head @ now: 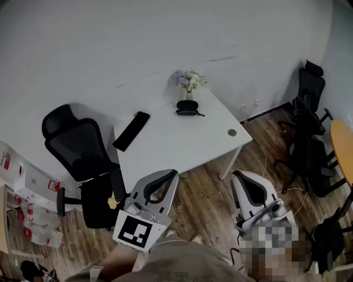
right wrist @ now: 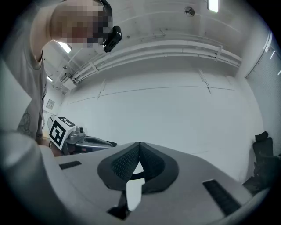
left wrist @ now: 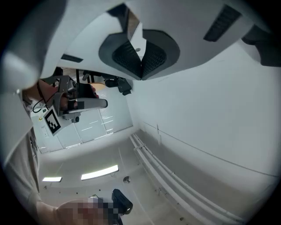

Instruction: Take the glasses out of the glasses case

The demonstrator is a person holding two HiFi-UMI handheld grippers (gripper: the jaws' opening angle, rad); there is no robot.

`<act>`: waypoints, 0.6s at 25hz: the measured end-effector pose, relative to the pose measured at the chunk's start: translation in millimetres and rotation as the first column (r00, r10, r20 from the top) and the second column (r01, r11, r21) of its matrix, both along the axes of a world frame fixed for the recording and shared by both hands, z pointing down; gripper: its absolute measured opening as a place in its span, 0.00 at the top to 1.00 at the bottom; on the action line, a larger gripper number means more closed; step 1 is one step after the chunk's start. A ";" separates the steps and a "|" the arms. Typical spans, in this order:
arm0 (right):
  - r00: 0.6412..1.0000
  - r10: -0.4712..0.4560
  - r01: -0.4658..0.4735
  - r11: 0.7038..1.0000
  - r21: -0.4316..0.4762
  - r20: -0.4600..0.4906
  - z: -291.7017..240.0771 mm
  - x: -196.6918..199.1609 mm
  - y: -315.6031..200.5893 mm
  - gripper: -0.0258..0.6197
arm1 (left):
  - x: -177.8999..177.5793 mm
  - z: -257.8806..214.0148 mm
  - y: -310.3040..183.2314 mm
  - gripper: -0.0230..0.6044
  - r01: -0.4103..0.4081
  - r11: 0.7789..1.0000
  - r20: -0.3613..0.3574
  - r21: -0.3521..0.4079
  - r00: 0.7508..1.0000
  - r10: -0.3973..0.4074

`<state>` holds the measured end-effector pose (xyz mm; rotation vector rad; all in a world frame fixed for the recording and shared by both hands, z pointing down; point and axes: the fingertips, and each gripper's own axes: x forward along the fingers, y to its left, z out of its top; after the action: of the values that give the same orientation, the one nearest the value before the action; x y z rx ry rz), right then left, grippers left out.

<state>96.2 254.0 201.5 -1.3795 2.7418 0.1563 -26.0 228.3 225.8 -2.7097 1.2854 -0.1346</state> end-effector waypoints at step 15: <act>0.997 -0.075 0.075 0.997 0.014 0.025 3.4 25.5 4.0 0.91 | 26.9 1.2 -0.8 0.94 0.015 1.000 -0.004 0.011 1.000 -0.015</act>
<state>121.6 258.0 204.9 -1.2639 2.7615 0.1515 0.9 227.5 227.1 -2.6929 1.3034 -0.1234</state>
